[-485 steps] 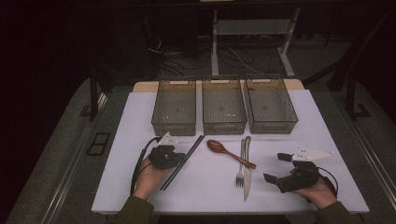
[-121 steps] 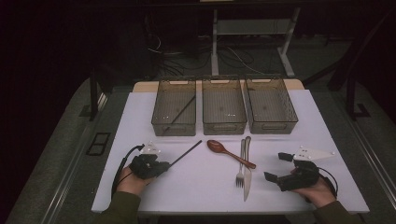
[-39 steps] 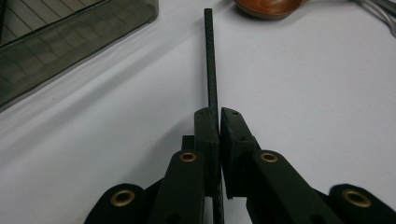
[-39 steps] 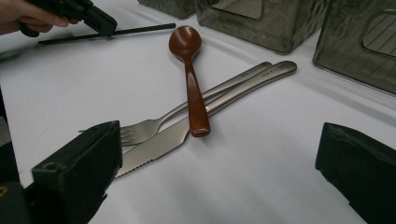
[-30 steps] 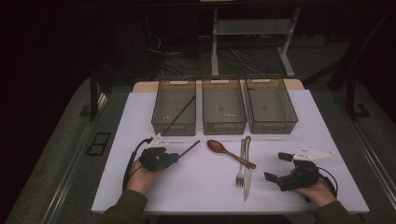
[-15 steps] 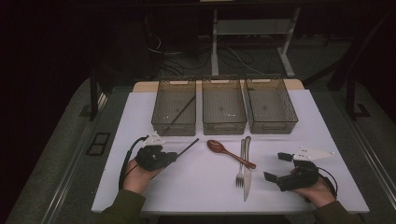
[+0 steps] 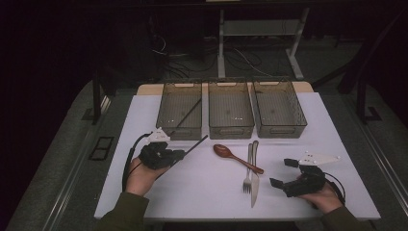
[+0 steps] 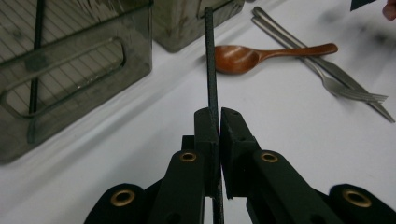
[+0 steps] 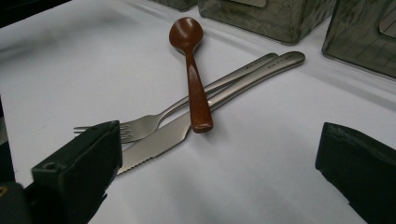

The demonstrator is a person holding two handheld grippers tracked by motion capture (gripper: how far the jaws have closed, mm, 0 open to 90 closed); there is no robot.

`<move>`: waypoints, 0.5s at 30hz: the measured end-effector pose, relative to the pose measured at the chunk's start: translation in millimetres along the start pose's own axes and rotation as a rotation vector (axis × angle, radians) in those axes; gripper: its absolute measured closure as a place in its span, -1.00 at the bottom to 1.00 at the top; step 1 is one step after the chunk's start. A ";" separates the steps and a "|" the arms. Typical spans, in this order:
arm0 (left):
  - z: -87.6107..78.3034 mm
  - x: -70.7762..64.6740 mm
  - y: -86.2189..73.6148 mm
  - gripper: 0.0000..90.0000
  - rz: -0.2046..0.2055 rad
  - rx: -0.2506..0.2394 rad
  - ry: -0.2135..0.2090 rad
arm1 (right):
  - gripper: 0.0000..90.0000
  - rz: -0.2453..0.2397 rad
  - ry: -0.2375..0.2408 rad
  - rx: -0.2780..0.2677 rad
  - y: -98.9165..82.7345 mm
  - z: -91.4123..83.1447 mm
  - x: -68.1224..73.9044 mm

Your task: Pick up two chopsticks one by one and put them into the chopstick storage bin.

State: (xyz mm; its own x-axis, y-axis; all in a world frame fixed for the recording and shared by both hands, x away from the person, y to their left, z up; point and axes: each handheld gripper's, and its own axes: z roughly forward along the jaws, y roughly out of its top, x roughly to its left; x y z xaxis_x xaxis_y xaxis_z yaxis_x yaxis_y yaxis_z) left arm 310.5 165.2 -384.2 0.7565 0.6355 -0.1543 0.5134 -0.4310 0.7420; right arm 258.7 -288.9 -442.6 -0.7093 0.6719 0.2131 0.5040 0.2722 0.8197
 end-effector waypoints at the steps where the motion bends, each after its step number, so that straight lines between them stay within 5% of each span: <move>1: -0.4 -0.1 2.2 0.90 -0.002 -0.001 0.001 | -0.98 0.000 0.000 0.000 0.0 0.0 0.0; 15: -4.2 7.8 37.9 0.90 0.003 -0.043 0.020 | -0.98 -0.003 -0.005 0.001 -0.1 -1.7 -0.5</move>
State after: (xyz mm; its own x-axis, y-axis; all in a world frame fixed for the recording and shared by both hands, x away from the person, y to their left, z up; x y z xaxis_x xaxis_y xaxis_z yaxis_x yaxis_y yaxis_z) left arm 334.1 156.6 -354.6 0.7497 0.6471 -0.1391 0.4929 -0.4057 0.7697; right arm 258.2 -290.4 -441.8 -0.7081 0.6749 0.2077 0.5023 0.2747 0.8199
